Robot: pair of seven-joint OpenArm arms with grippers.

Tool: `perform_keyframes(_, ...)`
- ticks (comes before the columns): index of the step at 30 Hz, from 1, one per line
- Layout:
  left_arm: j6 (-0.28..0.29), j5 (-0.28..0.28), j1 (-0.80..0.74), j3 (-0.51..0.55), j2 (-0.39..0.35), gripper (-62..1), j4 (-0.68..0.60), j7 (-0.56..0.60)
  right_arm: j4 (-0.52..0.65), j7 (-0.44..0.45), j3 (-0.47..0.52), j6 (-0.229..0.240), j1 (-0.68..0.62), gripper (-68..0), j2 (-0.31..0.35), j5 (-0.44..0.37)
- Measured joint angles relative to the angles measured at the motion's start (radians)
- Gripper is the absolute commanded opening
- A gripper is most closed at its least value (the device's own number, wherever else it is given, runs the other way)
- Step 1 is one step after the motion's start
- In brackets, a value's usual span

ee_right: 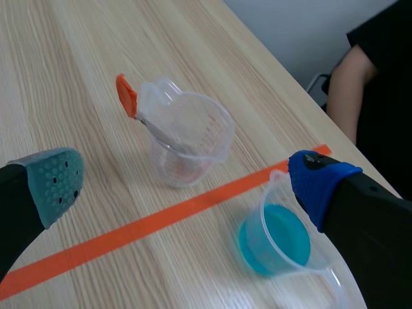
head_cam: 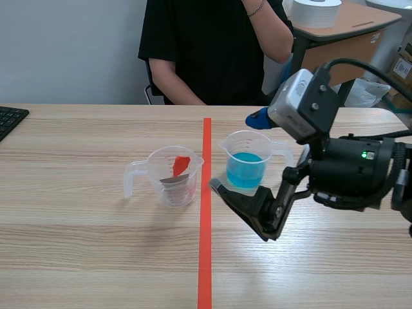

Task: Do the redox reaction experiment.
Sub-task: 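Lift the metal plate out of the left beaker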

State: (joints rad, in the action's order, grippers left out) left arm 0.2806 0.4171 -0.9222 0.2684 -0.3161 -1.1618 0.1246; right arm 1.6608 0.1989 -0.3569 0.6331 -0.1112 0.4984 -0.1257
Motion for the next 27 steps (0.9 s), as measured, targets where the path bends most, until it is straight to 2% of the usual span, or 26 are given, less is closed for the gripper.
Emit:
perform_keyframes(4,0.000,0.000,0.000,0.000,0.000,1.4,0.000,0.000,-0.089,0.048,-0.112,0.000,0.109,0.4,-0.001,0.042)
perform_keyframes(9,0.000,0.000,0.000,0.000,0.000,1.4,0.000,0.000,-0.185,0.094,-0.236,-0.001,0.217,0.4,-0.032,0.087)
perform_keyframes(17,0.000,0.000,0.000,0.000,0.000,1.4,0.000,0.000,-0.314,0.155,-0.345,0.000,0.319,0.4,-0.095,0.112)
perform_keyframes(22,0.000,0.000,0.000,0.000,0.000,1.4,0.000,0.000,-0.330,0.164,-0.352,-0.001,0.335,-17.0,-0.100,0.111)
perform_keyframes(27,0.000,0.000,0.000,0.000,0.000,1.4,0.000,0.000,-0.330,0.172,-0.352,0.000,0.335,-24.5,-0.099,0.111)
